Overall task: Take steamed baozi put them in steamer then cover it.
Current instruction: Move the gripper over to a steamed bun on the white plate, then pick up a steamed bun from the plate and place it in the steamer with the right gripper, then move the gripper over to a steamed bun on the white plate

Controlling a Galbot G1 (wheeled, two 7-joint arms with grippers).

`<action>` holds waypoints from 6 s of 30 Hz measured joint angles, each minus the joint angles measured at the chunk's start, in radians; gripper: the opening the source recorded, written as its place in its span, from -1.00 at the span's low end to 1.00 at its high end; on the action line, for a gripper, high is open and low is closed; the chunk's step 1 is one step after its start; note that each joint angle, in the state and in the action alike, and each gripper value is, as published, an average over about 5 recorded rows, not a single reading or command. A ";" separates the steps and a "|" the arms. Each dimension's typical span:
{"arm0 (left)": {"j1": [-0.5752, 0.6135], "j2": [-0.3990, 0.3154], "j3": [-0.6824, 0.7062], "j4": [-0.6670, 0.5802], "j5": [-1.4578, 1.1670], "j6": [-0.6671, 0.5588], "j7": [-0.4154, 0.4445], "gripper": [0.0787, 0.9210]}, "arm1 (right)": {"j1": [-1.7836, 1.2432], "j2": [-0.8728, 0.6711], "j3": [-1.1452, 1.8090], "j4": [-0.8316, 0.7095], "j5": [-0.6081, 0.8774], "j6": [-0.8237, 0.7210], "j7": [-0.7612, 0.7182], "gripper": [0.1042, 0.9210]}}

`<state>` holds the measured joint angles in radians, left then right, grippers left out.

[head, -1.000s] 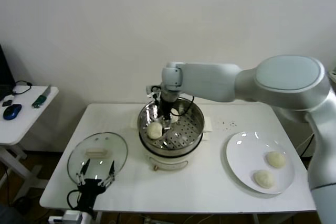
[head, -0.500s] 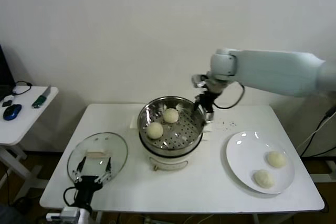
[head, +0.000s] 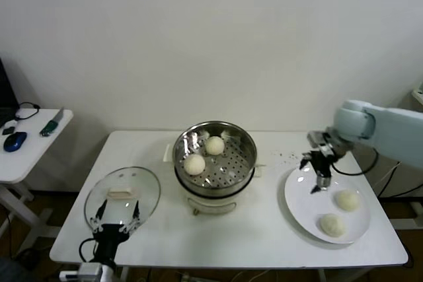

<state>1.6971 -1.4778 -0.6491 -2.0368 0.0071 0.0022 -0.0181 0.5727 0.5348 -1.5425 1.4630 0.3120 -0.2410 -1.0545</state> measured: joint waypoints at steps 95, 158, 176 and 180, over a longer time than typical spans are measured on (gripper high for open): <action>-0.010 0.016 0.014 0.002 0.003 0.031 -0.017 0.77 | 0.061 0.853 0.055 -0.244 -0.407 0.780 -0.105 0.49; -0.036 0.015 0.026 0.013 0.004 0.037 -0.023 0.77 | 0.044 0.148 0.062 -0.213 -0.012 0.126 -0.007 0.76; -0.034 0.002 0.020 0.008 0.026 0.056 -0.037 0.77 | -0.377 0.005 0.405 -0.351 -0.282 0.120 -0.036 0.76; -0.037 0.002 0.019 0.011 0.030 0.060 -0.039 0.77 | -0.420 0.012 0.439 -0.383 -0.308 0.124 -0.038 0.76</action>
<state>1.6598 -1.4759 -0.6300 -2.0257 0.0367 0.0617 -0.0567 0.1526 0.5468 -1.1038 1.0805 0.0037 -0.1167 -1.0924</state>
